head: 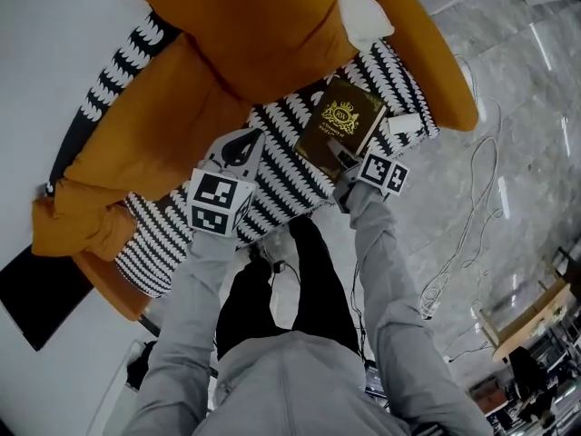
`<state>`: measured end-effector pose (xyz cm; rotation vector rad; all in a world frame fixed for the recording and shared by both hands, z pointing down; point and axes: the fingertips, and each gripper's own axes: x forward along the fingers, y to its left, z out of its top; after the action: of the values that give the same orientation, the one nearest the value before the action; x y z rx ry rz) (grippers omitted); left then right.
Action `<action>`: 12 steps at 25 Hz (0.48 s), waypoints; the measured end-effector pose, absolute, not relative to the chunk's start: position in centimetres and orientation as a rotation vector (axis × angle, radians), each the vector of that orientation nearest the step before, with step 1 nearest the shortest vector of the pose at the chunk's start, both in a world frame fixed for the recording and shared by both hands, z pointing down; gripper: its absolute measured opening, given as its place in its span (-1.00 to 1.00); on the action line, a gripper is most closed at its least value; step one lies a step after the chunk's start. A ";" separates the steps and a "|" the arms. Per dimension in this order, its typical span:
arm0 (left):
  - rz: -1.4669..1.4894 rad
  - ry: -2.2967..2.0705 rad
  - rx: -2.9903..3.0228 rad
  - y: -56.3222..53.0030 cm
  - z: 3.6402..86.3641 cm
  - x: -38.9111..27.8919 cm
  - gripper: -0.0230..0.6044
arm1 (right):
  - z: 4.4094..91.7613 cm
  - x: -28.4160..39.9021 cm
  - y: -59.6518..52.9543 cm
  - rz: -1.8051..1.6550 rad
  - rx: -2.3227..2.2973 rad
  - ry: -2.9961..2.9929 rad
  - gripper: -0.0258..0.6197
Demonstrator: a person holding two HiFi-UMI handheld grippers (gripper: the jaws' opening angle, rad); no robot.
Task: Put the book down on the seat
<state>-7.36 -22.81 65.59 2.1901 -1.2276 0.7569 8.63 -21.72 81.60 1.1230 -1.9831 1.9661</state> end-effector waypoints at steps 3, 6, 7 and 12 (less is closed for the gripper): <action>0.756 -1.240 2.190 -22.8 65.9 -7.4 -0.84 | 83.1 7.8 -21.9 2.075 1.117 -1.935 -0.19; 0.748 -1.222 2.201 -22.3 65.7 -7.1 -0.84 | 84.7 6.7 -21.5 2.150 1.122 -1.865 -0.19; 0.744 -1.208 2.210 -22.1 65.6 -6.9 -0.84 | 85.1 6.4 -21.2 2.163 1.120 -1.847 -0.19; 0.727 -1.170 2.234 -21.3 65.8 -6.4 -0.84 | 85.7 5.1 -20.7 2.254 1.123 -1.833 -0.18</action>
<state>-6.41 -21.34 65.77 2.2339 -1.1697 0.7266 5.10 -20.73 85.69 1.1233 -1.8326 2.2542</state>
